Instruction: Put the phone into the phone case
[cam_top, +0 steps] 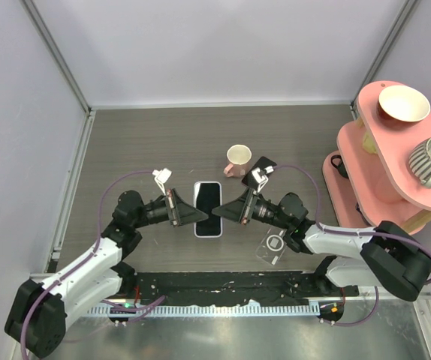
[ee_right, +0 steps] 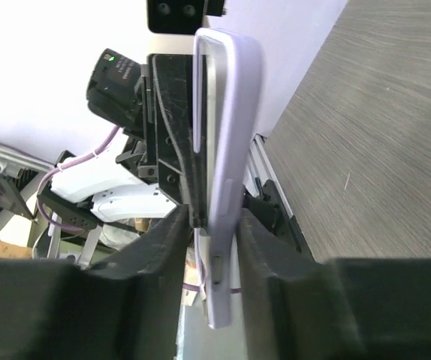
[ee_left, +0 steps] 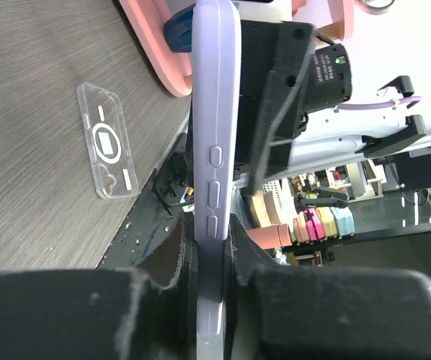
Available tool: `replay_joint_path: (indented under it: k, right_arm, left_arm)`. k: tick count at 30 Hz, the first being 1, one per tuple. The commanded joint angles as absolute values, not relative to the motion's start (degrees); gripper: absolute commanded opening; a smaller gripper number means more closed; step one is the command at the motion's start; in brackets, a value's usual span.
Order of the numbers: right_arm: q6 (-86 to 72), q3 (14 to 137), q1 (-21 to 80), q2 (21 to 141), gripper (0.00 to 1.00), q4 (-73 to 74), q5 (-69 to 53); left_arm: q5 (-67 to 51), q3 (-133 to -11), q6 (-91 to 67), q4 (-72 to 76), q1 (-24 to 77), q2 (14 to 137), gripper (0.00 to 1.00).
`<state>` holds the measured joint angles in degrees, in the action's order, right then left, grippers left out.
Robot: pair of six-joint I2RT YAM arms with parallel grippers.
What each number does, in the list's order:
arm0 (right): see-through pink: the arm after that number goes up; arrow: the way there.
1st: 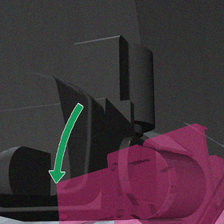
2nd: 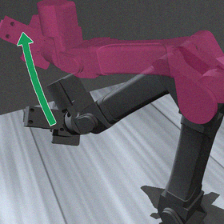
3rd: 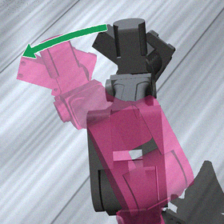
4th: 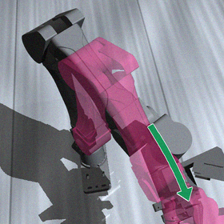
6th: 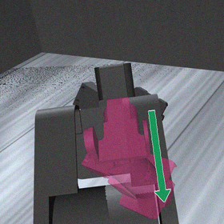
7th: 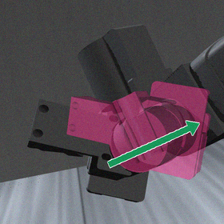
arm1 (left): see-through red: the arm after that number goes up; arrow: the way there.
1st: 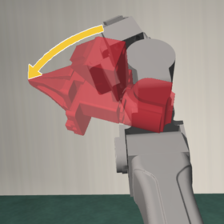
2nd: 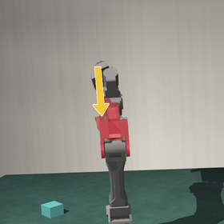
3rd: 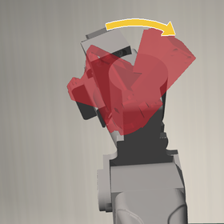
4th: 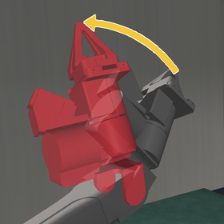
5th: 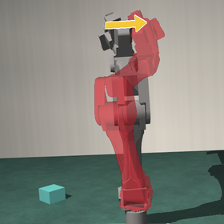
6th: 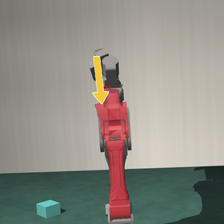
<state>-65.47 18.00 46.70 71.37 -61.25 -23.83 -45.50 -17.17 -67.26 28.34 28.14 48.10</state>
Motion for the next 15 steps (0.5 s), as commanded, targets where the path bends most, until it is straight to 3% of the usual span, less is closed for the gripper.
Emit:
replay_joint_path:
  k: [1,2,7,15]
  right_arm:
    - [-64.52,22.22,46.76,67.95,0.49,-65.14,-23.91]
    - [-63.55,22.93,46.76,66.46,0.58,-60.86,-23.56]
    - [-56.87,28.55,46.58,63.46,0.64,-50.55,-23.03]
    - [-55.2,33.74,43.69,62.76,0.45,-46.67,-27.68]
  left_arm:
    - [-45.79,-17.93,-66.98,31.9,28.83,47.2,0.0]
    - [-45.88,-17.93,-66.62,31.64,28.92,47.02,0.0]
    - [-46.14,-18.63,-64.87,29.44,30.06,47.11,0.0]
    - [-47.64,-19.77,-64.86,30.23,32.52,46.85,0.0]
